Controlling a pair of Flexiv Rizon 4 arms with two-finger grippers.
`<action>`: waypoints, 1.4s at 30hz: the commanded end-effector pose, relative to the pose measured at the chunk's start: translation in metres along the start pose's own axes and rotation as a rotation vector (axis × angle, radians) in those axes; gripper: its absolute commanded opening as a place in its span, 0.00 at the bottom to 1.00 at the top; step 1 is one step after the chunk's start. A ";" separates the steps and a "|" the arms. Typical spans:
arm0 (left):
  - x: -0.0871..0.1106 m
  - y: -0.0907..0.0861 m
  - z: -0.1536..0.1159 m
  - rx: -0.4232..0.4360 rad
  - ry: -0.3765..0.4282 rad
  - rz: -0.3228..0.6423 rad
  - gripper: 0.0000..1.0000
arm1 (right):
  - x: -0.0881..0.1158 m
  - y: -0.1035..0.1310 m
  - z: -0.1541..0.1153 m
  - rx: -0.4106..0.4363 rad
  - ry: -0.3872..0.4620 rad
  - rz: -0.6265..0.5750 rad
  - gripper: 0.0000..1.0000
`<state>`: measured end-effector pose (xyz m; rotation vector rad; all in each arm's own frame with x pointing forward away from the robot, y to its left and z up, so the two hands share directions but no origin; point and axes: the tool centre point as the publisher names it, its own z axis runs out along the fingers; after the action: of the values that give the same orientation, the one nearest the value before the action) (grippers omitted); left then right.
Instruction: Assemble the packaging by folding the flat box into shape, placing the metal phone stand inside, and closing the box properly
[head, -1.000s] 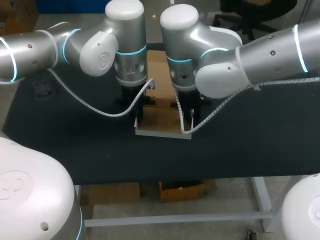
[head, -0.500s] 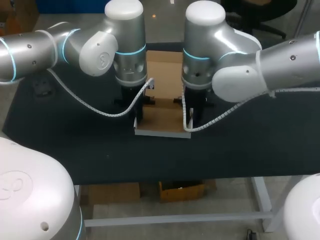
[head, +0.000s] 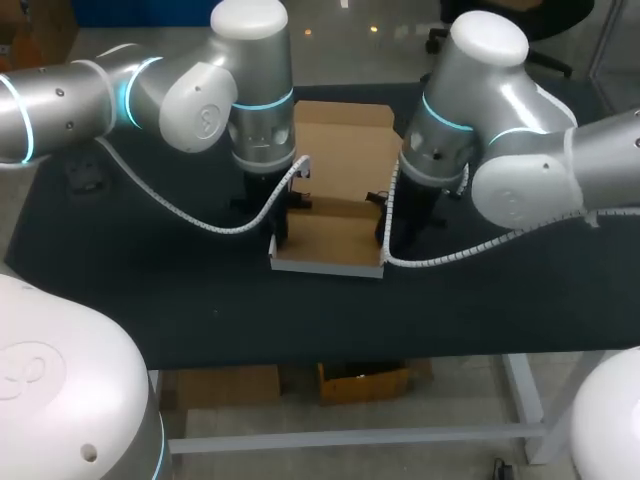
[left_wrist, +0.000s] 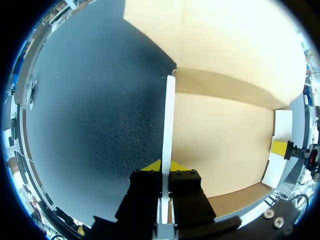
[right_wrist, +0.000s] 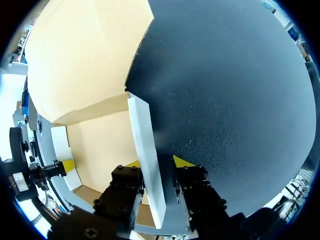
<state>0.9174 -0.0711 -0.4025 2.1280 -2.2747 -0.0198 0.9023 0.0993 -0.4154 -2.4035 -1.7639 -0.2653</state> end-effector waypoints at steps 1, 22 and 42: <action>-0.003 0.000 0.000 0.000 -0.007 -0.002 0.00 | 0.002 -0.003 0.001 -0.039 -0.010 0.072 0.27; -0.003 0.000 0.000 0.000 -0.007 -0.002 0.00 | 0.023 0.000 -0.006 -0.042 -0.168 0.074 0.24; -0.003 0.000 0.000 0.000 -0.007 -0.002 0.00 | 0.017 0.005 0.003 -0.060 -0.284 0.121 0.09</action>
<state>0.9179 -0.0687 -0.4030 2.1308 -2.2741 -0.0223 0.9138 0.1078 -0.4099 -2.4413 -1.8837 -0.0831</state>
